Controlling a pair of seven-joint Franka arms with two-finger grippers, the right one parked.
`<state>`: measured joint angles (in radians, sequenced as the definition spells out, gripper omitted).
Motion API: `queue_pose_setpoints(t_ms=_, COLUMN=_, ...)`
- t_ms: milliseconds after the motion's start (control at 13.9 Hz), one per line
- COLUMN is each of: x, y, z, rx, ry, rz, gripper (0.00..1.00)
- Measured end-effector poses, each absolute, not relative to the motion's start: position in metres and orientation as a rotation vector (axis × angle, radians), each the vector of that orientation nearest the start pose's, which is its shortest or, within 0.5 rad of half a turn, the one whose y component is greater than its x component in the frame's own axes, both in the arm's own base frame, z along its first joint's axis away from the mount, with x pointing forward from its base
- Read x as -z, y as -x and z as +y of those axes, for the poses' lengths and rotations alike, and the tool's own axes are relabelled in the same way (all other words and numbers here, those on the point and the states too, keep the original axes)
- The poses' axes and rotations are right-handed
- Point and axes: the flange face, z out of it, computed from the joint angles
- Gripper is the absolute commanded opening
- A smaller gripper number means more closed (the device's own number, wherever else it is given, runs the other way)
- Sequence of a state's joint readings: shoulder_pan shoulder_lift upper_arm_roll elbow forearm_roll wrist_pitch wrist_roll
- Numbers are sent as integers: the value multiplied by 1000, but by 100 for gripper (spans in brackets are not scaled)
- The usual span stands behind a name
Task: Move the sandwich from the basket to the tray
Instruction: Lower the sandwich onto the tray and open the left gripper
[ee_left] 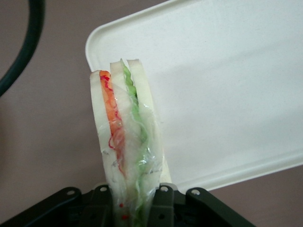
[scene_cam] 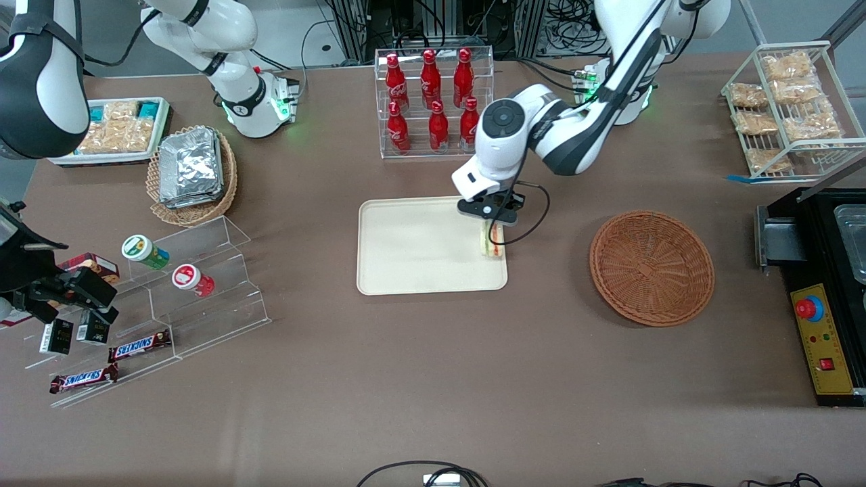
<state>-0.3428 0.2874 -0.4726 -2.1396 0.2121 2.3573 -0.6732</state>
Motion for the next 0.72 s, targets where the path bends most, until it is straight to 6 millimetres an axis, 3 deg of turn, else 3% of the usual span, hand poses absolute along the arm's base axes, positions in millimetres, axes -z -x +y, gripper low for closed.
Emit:
queue_pose_setpoints(t_ms=504, x=-228, y=-384, z=-445, rx=-48, ry=3049, rz=462, gripper=4)
queue_pose_setpoints(t_ms=647, x=-220, y=-384, z=-446, rx=-49, ry=3036, rz=479, gripper=18)
queue_pose_setpoints(t_ms=719, x=-217, y=-384, z=-446, rx=-49, ry=3031, rz=486, gripper=39)
